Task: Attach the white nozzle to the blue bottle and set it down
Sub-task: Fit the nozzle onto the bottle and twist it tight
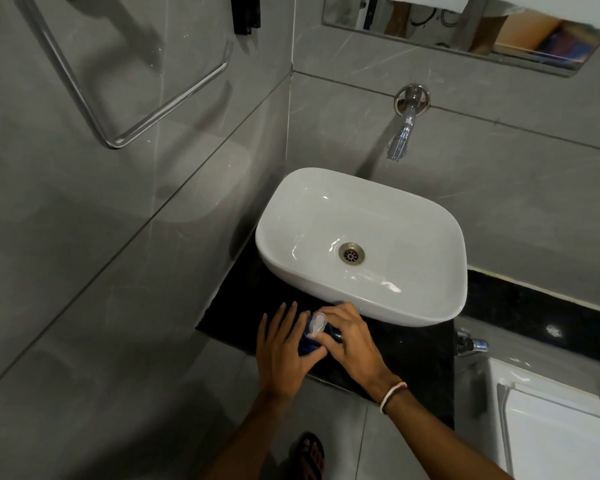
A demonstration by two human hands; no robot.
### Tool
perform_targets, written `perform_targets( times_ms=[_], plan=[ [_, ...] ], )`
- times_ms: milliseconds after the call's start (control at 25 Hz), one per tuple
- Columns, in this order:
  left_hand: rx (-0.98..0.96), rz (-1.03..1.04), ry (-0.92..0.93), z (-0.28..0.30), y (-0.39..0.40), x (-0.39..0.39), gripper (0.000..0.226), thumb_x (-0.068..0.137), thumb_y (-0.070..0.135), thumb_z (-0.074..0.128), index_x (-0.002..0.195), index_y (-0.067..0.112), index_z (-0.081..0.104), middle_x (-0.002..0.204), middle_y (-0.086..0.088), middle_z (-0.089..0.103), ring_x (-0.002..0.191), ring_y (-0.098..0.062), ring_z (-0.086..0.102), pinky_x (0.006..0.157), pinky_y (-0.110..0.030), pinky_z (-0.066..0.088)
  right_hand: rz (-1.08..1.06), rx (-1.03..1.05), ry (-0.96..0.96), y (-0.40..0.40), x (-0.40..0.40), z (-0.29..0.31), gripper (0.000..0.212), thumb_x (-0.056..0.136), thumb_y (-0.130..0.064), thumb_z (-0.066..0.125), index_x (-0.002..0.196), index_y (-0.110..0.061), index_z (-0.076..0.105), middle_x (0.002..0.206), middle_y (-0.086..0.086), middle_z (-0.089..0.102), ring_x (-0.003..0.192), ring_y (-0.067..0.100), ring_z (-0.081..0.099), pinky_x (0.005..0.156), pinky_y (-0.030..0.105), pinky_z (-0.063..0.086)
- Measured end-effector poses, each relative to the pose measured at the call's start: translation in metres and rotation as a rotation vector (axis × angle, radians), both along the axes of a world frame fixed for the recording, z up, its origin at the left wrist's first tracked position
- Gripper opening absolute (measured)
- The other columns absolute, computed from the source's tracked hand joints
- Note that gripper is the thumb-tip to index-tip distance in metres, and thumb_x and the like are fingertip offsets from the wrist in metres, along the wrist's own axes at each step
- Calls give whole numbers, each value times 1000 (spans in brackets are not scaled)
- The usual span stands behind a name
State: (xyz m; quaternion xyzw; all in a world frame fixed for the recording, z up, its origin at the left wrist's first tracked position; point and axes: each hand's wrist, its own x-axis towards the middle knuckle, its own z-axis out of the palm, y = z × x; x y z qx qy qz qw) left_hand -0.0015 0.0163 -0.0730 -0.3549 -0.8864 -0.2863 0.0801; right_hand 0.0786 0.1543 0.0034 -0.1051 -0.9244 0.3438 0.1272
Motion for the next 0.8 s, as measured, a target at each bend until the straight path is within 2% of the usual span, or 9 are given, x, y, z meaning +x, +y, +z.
perform_targets(
  times_ms=[80, 200, 320, 400, 480, 560, 640, 720, 800],
  plan=[
    [7, 9, -3, 1, 0, 2, 73, 64, 52, 84, 124, 13, 67, 134, -10, 64, 128, -29, 56, 107, -57, 42, -1, -38, -29, 3, 1, 8, 51, 85, -39, 80, 128, -14, 68, 126, -3, 65, 120, 7, 52, 106, 17, 43],
    [24, 16, 10, 3, 1, 3, 69, 63, 44, 87, 122, 12, 68, 132, -11, 65, 126, -30, 58, 104, -59, 44, -22, -84, -10, 4, 4, 19, 73, 75, -60, 79, 135, -22, 63, 131, -9, 64, 123, 1, 55, 107, 9, 40],
    [11, 7, 15, 4, 0, 3, 70, 63, 44, 87, 122, 12, 68, 133, -11, 65, 127, -30, 58, 102, -59, 46, 48, -79, 6, -1, 7, 22, 60, 80, -50, 81, 131, -23, 67, 129, -9, 70, 122, 3, 61, 107, 22, 48],
    [31, 18, 14, 4, 0, 4, 70, 62, 47, 87, 119, 12, 69, 131, -11, 66, 124, -30, 59, 102, -59, 47, 28, -82, 33, -5, 6, 21, 44, 83, -41, 82, 121, -22, 72, 119, -10, 73, 113, 2, 64, 100, 27, 53],
    [63, 26, 35, 3, 0, 6, 68, 62, 51, 85, 116, 11, 71, 129, -12, 67, 122, -31, 61, 102, -58, 47, -87, -34, 44, -11, -1, 26, 31, 81, -48, 81, 97, -23, 74, 94, -12, 73, 88, 2, 65, 78, 24, 56],
    [85, 36, 54, 5, 1, 6, 71, 64, 57, 81, 116, 9, 70, 126, -12, 68, 120, -30, 63, 102, -56, 48, -247, 126, 7, -17, -14, 32, 39, 83, -55, 74, 75, -19, 63, 69, -7, 66, 64, 10, 60, 57, 28, 53],
    [85, 42, 60, 7, 1, 5, 75, 68, 63, 73, 120, 9, 69, 125, -13, 69, 119, -30, 64, 102, -55, 48, -345, 184, -51, -20, -27, 37, 34, 90, -49, 67, 78, -18, 58, 59, -6, 60, 56, 16, 60, 53, 36, 54],
    [77, 41, 61, 9, 2, 4, 74, 74, 68, 62, 119, 10, 69, 126, -12, 69, 120, -30, 63, 102, -55, 48, -389, 121, -107, -21, -33, 39, 15, 94, -37, 61, 95, -23, 58, 60, -9, 59, 60, 19, 63, 57, 36, 54],
    [84, 43, 54, 11, 2, 4, 74, 77, 72, 56, 117, 12, 70, 126, -11, 69, 120, -29, 62, 103, -55, 48, -390, 22, -143, -16, -34, 42, 6, 96, -29, 58, 98, -24, 60, 65, -8, 65, 64, 19, 66, 61, 38, 57]
  ],
)
